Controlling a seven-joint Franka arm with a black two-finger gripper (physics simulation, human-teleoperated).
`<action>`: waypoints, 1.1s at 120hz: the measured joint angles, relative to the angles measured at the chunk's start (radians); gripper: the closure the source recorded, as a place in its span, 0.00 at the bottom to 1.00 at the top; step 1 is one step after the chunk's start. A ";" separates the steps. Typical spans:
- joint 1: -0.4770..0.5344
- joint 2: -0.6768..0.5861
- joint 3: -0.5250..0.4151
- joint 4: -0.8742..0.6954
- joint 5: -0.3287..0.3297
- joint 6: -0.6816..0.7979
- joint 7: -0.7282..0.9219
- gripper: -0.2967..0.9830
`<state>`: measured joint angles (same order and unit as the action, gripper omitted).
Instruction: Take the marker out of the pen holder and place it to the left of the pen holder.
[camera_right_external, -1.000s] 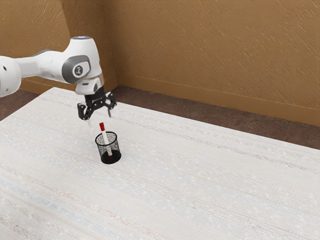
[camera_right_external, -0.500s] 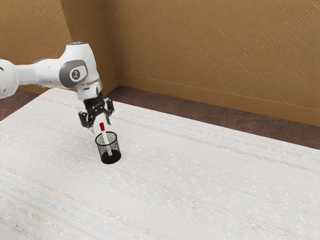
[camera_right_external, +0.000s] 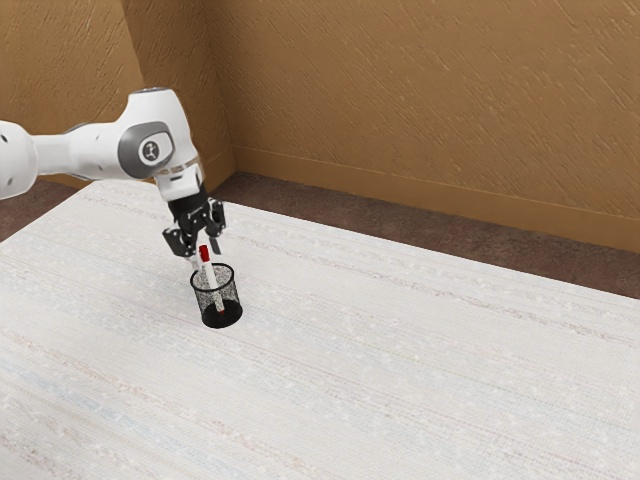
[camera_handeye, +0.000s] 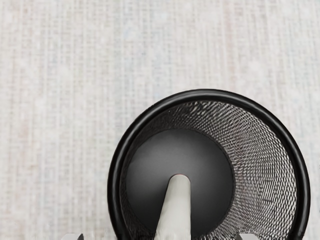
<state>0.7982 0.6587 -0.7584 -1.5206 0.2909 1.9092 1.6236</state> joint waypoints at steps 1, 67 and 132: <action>0.000 0.000 0.002 0.000 0.000 0.000 -0.001 0.48; -0.002 -0.003 0.015 0.000 -0.004 0.010 -0.035 0.70; 0.049 -0.131 0.009 -0.037 -0.002 -0.004 -0.048 0.82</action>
<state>0.8476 0.5279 -0.7493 -1.5574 0.2887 1.9053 1.5761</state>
